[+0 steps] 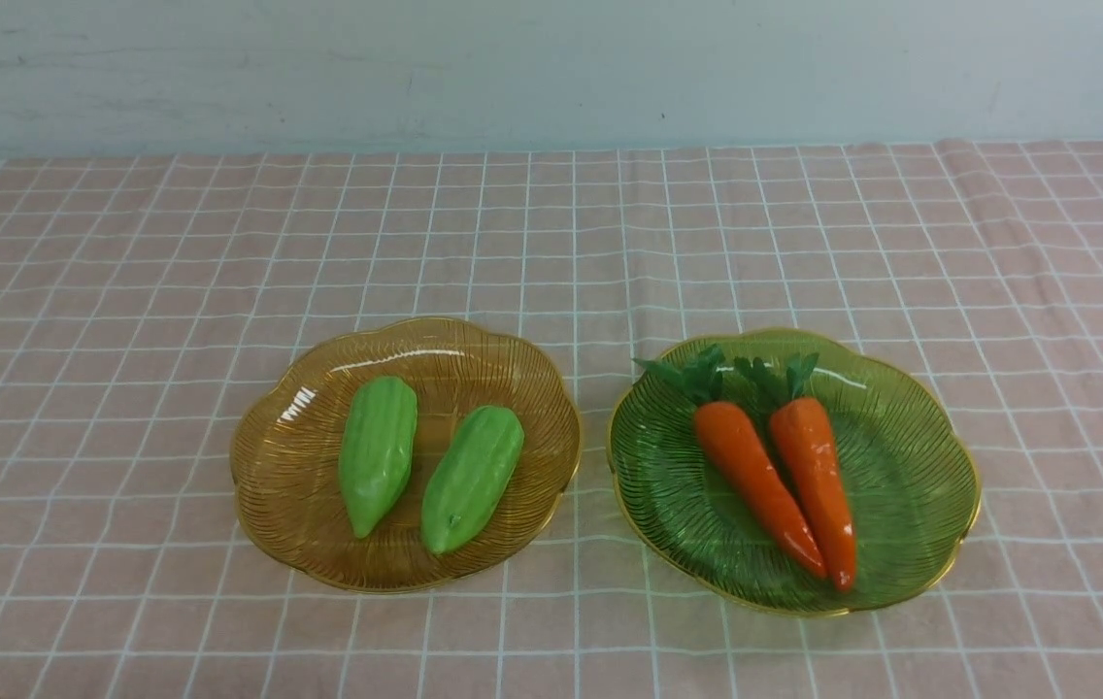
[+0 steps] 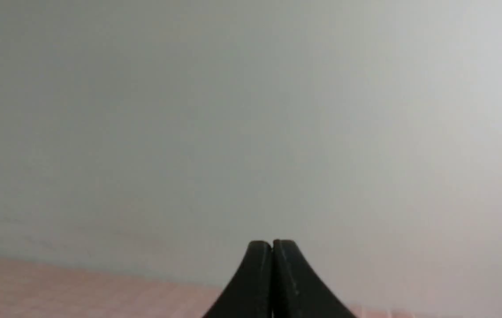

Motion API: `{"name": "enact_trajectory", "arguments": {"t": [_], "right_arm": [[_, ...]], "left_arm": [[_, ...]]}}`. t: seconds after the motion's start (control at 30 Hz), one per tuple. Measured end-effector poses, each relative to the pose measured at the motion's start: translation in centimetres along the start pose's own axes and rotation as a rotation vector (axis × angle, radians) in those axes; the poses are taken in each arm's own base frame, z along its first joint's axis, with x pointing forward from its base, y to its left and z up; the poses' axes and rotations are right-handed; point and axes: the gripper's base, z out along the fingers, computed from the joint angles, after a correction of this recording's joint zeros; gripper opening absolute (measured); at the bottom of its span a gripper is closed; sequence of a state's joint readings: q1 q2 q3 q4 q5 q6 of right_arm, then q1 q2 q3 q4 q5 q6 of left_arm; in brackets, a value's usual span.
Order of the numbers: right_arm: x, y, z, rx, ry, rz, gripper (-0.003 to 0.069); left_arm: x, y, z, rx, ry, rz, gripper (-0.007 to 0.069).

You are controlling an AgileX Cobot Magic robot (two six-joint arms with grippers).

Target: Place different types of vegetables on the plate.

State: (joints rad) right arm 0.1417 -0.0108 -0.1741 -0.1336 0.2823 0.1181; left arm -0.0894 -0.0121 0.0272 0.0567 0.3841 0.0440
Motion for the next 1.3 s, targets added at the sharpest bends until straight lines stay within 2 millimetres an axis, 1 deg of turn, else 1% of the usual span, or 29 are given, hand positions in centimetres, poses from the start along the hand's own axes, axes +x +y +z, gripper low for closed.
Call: {"name": "enact_trajectory", "arguments": {"t": [0.03, 0.13, 0.2, 1.3], "right_arm": [[1.4, -0.1, 0.2, 0.022, 0.047, -0.003, -0.0015], [6.8, -0.3, 0.6, 0.092, 0.238, 0.001, -0.0015], [7.7, -0.4, 0.4, 0.111, 0.300, 0.014, -0.0015], [7.8, -0.4, 0.4, 0.120, 0.312, 0.026, -0.0015]], "left_arm": [[0.0, 0.0, 0.0, 0.000, 0.000, 0.001, -0.0003], [0.0, 0.0, 0.0, 0.000, -0.001, 0.001, -0.0003], [0.0, 0.0, 0.0, 0.000, -0.001, 0.001, -0.0003], [0.0, 0.0, 0.0, 0.000, -0.001, 0.001, -0.0003]]}}
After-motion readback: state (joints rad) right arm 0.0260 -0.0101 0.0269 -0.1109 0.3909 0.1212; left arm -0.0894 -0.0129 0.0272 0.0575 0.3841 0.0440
